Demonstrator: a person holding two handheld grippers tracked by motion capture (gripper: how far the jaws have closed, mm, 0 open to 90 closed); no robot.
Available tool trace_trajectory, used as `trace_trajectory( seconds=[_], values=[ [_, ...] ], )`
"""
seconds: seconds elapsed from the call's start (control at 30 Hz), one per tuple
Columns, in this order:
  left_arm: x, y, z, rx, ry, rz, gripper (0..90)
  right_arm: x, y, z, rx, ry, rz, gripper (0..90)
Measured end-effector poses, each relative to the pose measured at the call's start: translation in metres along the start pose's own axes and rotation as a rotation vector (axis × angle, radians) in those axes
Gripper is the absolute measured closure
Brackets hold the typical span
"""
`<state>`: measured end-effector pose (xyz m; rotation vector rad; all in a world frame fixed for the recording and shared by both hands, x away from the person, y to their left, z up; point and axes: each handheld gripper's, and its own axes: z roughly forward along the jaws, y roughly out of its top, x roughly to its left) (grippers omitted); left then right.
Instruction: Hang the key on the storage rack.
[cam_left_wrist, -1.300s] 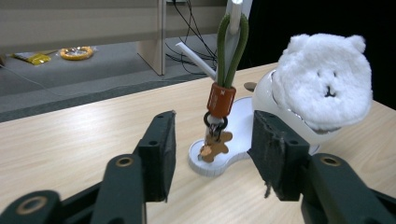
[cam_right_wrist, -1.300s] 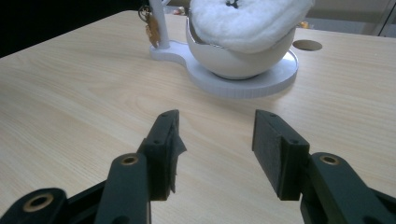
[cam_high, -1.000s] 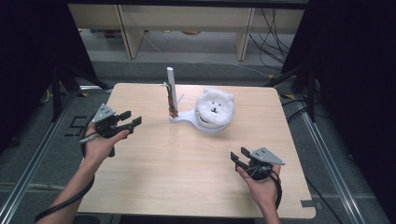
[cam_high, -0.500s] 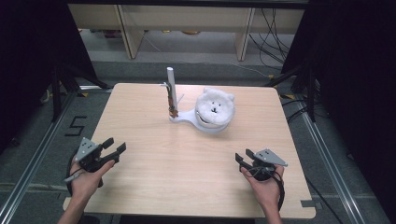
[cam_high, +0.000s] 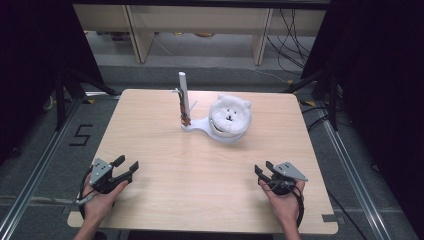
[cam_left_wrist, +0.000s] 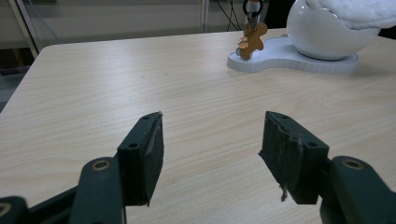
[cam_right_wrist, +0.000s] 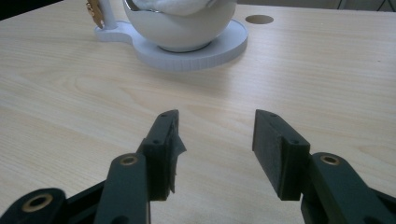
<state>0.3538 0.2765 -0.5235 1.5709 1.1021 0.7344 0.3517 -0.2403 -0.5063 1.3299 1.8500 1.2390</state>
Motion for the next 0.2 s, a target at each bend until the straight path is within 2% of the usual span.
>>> trace_trajectory(
  seconds=[0.1,0.13,0.2],
  values=[
    [0.0001,-0.0004,-0.0006,-0.013,0.005,-0.003,37.9,-0.0003,-0.0019,-0.0013,-0.002,-0.013,-0.001,52.3],
    [0.0002,-0.0009,-0.0003,-0.027,0.005,-0.004,37.9,0.0005,-0.0026,-0.0019,-0.004,-0.024,0.014,52.3],
    [0.0,-0.0011,-0.0002,-0.033,0.01,-0.005,37.8,-0.001,-0.0032,-0.0012,-0.006,-0.021,0.001,52.3]
  ],
)
